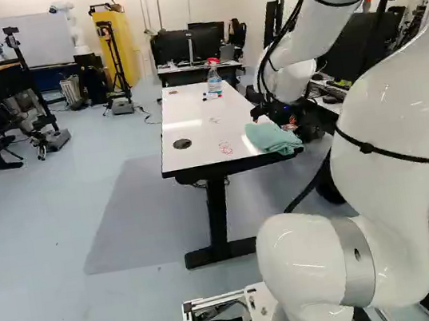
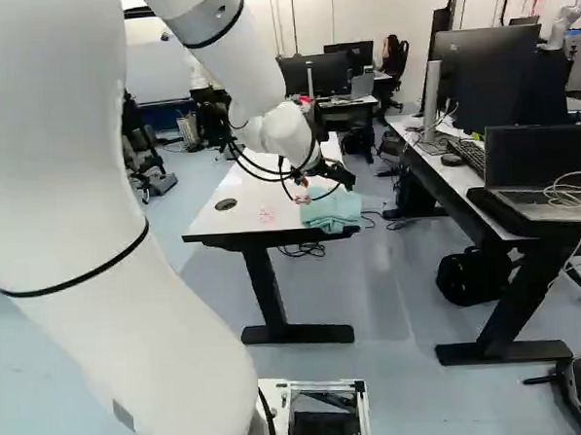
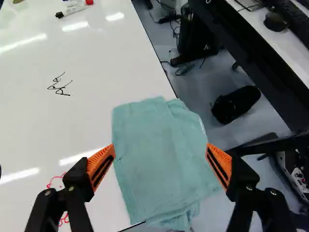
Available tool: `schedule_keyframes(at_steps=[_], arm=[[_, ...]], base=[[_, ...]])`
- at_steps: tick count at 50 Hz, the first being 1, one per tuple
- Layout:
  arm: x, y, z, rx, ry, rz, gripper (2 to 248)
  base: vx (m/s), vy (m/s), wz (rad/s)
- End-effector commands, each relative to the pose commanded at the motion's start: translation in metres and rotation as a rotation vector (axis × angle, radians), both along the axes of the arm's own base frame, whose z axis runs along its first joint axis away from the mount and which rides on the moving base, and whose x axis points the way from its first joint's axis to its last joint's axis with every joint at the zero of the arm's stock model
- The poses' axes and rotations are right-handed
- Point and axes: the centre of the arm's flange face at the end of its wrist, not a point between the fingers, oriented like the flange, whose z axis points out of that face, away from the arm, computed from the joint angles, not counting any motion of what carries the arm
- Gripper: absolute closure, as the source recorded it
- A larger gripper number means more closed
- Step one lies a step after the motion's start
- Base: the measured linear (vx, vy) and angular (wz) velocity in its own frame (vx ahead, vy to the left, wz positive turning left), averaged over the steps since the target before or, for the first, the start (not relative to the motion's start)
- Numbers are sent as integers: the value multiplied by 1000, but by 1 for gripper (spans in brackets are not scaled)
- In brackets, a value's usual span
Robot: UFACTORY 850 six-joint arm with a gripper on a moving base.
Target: Clean the table with the green towel
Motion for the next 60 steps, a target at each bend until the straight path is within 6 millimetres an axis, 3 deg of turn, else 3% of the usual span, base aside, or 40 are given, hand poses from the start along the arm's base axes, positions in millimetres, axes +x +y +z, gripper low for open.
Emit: schedule_keyframes(at_steps=[33, 60], arm=[[17, -14, -5, 27, 72, -15, 3], [27, -18, -36, 47, 127, -15, 3]], base=[[0, 0, 0], [0, 0, 0]])
